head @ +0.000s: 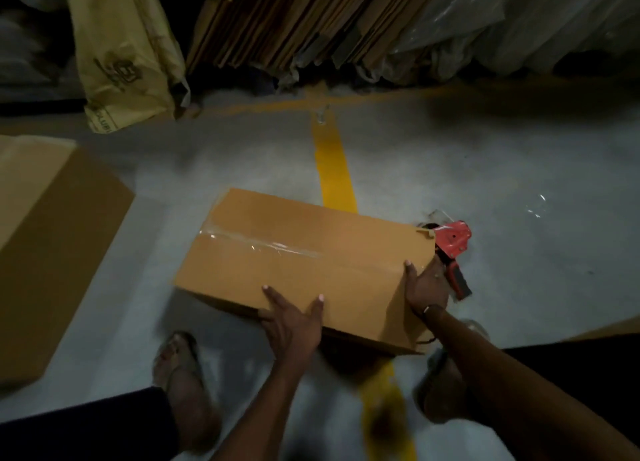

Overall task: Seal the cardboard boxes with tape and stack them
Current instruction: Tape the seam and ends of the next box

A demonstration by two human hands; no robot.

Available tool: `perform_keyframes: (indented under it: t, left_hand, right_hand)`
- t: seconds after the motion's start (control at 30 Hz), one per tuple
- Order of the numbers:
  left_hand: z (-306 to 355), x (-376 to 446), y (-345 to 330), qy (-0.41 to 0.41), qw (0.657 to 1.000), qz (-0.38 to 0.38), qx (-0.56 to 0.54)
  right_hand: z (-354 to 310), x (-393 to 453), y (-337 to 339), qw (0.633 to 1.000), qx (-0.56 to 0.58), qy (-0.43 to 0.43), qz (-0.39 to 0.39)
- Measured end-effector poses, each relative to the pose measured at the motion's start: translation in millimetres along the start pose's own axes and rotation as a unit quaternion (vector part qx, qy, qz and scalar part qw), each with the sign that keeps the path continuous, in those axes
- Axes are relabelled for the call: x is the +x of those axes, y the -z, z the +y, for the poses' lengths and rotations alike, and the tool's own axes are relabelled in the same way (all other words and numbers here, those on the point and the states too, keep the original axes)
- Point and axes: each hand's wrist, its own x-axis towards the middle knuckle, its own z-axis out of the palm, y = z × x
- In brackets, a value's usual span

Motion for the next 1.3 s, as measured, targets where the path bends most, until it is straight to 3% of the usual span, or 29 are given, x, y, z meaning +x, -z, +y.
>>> perform_keyframes:
  t: [0.17, 0.27, 0.33, 0.47, 0.57, 0.73, 0.9, 1.13, 1.3]
  left_hand:
    - [-6.9, 45.4, 48.7, -0.016, 0.999, -0.027, -0.019]
    - [-7.1, 54.2, 57.5, -0.049, 0.997, -0.027, -0.059]
    - [-5.4, 42.2, 51.4, -0.061, 0.995, -0.034, -0.073]
    - [-11.5, -8.2, 18.4, -0.049, 0.995, -0.033, -0.081]
    - [-18.9, -49.6, -5.8, -0.041, 0.995, -0.035, -0.089]
    - [-24.3, -45.6, -5.4, -0.060, 0.991, -0.019, -0.116]
    - [-17.2, -1.6, 17.0, -0.159, 0.983, 0.005, -0.092]
    - [8.4, 16.1, 17.7, -0.222, 0.974, 0.046, -0.004]
    - [42.4, -8.6, -25.8, -0.379, 0.923, 0.056, 0.035]
  right_hand:
    - [20.6, -53.8, -11.4, 0.995, 0.053, -0.063, -0.058]
    - [27.9, -75.1, -16.8, 0.972, 0.148, -0.117, -0.140]
    - [29.6, -82.4, -16.5, 0.960, 0.197, -0.143, -0.138]
    - [29.0, -71.8, -3.1, 0.988, 0.135, -0.048, -0.053]
    - [24.9, -57.5, 12.9, 0.992, 0.062, 0.048, -0.095]
    - [40.0, -57.1, 16.7, 0.989, 0.080, 0.077, -0.100]
    - [54.0, -77.9, 2.8, 0.979, 0.159, 0.065, -0.113]
    - [47.6, -78.0, 7.2, 0.970, 0.200, 0.006, -0.141]
    - [61.8, -17.8, 6.1, 0.975, 0.208, -0.071, -0.033]
